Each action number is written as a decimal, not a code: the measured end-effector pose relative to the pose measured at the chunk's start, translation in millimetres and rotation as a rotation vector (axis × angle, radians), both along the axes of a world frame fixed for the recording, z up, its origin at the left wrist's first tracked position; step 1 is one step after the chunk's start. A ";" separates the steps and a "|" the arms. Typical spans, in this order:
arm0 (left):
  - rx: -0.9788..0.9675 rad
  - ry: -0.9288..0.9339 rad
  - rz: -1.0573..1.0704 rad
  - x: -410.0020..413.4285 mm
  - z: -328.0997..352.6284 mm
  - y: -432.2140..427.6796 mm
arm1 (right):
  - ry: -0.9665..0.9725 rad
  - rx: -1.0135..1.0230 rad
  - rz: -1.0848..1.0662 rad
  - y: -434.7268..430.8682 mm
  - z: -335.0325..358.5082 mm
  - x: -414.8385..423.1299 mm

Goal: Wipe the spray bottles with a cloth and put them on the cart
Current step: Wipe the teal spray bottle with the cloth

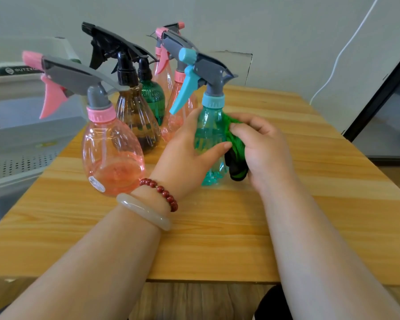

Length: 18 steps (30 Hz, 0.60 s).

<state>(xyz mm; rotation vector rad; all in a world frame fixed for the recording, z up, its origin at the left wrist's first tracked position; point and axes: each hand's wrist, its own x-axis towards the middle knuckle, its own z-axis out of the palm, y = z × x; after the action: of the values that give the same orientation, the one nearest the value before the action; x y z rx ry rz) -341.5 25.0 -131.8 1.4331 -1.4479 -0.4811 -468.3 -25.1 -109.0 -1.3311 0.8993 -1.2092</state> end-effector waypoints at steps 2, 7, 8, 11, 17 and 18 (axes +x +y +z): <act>-0.010 0.033 0.014 1.3 1.6 1.2 | 0.173 0.043 -0.052 -1.8 -4.7 -1.5; 0.050 0.137 0.022 6.9 3.3 -1.6 | 0.285 0.012 -0.098 1.1 -1.8 -2.4; 0.047 0.181 0.000 6.5 3.1 -2.1 | 0.187 -0.016 -0.094 3.1 1.9 -1.7; 0.023 0.248 -0.046 1.7 2.0 -0.7 | -0.067 -0.117 -0.082 5.8 11.5 -1.3; -0.014 0.376 -0.097 -0.6 7.0 4.2 | 0.085 -0.032 -0.058 1.7 1.7 -3.1; -0.015 0.406 -0.107 1.0 8.1 4.7 | 0.152 0.002 -0.044 -0.1 -0.6 -4.5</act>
<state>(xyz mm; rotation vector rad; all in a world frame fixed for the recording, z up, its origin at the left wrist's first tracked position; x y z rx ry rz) -340.5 29.8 -123.7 1.1664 -1.1981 -0.7784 -472.9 -25.3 -109.6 -1.4226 1.0420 -1.1513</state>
